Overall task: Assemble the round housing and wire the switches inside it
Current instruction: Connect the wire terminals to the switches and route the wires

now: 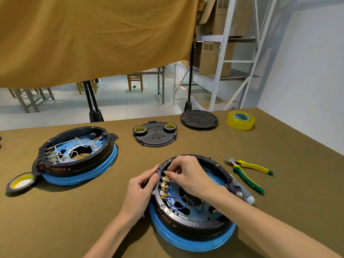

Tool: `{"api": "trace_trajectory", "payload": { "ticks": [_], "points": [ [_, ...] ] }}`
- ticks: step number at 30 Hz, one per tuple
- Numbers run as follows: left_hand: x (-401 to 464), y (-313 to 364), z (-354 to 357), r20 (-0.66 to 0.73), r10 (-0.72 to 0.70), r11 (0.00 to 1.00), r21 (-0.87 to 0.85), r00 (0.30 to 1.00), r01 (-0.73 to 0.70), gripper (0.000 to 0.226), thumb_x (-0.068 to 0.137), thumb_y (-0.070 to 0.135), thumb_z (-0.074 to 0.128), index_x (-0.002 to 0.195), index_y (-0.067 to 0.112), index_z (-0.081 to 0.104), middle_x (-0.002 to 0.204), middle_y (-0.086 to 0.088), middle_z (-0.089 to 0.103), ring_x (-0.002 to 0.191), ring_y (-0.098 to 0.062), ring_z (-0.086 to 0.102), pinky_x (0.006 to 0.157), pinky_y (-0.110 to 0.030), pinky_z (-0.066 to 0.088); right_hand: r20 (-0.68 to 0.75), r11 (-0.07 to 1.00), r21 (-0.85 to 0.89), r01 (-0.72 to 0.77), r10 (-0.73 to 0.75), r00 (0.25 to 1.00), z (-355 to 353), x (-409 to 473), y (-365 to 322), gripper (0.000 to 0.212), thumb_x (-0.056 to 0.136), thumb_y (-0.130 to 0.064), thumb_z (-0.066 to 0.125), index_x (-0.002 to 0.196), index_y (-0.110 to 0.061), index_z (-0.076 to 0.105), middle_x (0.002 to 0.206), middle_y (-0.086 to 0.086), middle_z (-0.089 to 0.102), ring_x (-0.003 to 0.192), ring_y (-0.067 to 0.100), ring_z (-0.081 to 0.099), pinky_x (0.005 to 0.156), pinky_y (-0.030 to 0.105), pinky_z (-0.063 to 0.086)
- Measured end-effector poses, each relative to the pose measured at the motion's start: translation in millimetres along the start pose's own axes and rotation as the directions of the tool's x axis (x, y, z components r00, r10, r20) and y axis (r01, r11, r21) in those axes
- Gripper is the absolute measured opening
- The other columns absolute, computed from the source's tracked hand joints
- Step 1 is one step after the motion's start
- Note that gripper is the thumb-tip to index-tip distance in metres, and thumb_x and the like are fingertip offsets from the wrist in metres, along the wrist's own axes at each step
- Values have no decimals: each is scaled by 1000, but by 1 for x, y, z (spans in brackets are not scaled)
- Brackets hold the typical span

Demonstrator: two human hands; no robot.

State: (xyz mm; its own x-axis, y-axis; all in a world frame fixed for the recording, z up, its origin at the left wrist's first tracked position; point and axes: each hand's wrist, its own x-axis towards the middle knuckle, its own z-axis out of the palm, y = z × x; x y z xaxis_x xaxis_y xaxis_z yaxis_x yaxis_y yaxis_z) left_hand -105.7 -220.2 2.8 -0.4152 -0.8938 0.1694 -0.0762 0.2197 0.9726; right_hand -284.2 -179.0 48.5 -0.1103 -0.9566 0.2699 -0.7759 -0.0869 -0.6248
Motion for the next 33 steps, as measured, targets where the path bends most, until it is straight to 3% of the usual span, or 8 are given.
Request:
{"api": "trace_trajectory", "payload": {
  "ticks": [5, 10, 17, 22, 26, 30, 33],
  "points": [
    [-1, 1, 1, 13, -13, 1000, -20, 1000, 13, 53, 90, 43, 58, 140, 24, 60, 139, 12, 64, 131, -2, 56, 114, -38, 46, -12, 1000, -2, -2, 2, 1000, -1, -2, 1, 12, 93, -25, 74, 97, -16, 80, 88, -8, 72, 79, 4, 63, 72, 17, 50],
    [-1, 0, 1, 9, -48, 996, -75, 999, 48, 54, 90, 42, 60, 141, 23, 61, 134, 8, 68, 125, -9, 63, 107, -45, 52, 26, 998, 56, 7, -8, 1000, -7, -8, 0, 22, 95, -25, 71, 116, -19, 68, 104, -9, 66, 84, 6, 60, 74, 13, 48],
    [0, -6, 2, -73, 30, 999, -19, 997, -31, 46, 91, 43, 60, 133, 25, 66, 123, 18, 73, 119, -1, 65, 104, -36, 54, 90, 998, 16, 54, -55, 994, -7, -18, 2, 13, 92, -28, 73, 102, -22, 77, 100, -13, 62, 89, 3, 61, 80, 21, 53],
    [-3, -8, 3, -153, 82, 997, 7, 985, -82, 13, 98, 20, 67, 108, 23, 74, 104, 9, 77, 102, -11, 72, 93, -45, 59, 52, 999, 15, 35, -35, 998, -6, -17, 2, 10, 91, -32, 76, 96, -25, 81, 96, -13, 64, 88, 2, 62, 82, 26, 54],
    [-3, -9, 2, -213, 101, 994, 54, 972, -92, 9, 93, 19, 71, 90, 22, 78, 102, 16, 77, 103, -5, 71, 96, -42, 58, 49, 1000, 19, 21, -22, 999, -6, -17, 2, 11, 91, -30, 77, 96, -23, 82, 97, -12, 65, 89, 3, 63, 83, 25, 54],
    [-5, -11, 2, -259, 173, 981, 132, 950, -142, 13, 92, 22, 69, 90, 24, 81, 104, 19, 77, 105, 0, 70, 95, -36, 58, 46, 1000, 5, 18, -18, 999, -5, -17, -1, 12, 92, -29, 76, 96, -20, 83, 97, -11, 65, 89, 4, 62, 84, 28, 54],
    [-10, -10, 4, -271, 282, 951, 203, 920, -232, 22, 95, 30, 62, 104, 21, 81, 106, 17, 78, 104, 1, 71, 89, -30, 61, 62, 1000, -2, 29, -29, 998, -5, -18, -3, 13, 93, -28, 74, 98, -19, 82, 99, -11, 63, 91, 4, 61, 85, 29, 54]
  ]
}}
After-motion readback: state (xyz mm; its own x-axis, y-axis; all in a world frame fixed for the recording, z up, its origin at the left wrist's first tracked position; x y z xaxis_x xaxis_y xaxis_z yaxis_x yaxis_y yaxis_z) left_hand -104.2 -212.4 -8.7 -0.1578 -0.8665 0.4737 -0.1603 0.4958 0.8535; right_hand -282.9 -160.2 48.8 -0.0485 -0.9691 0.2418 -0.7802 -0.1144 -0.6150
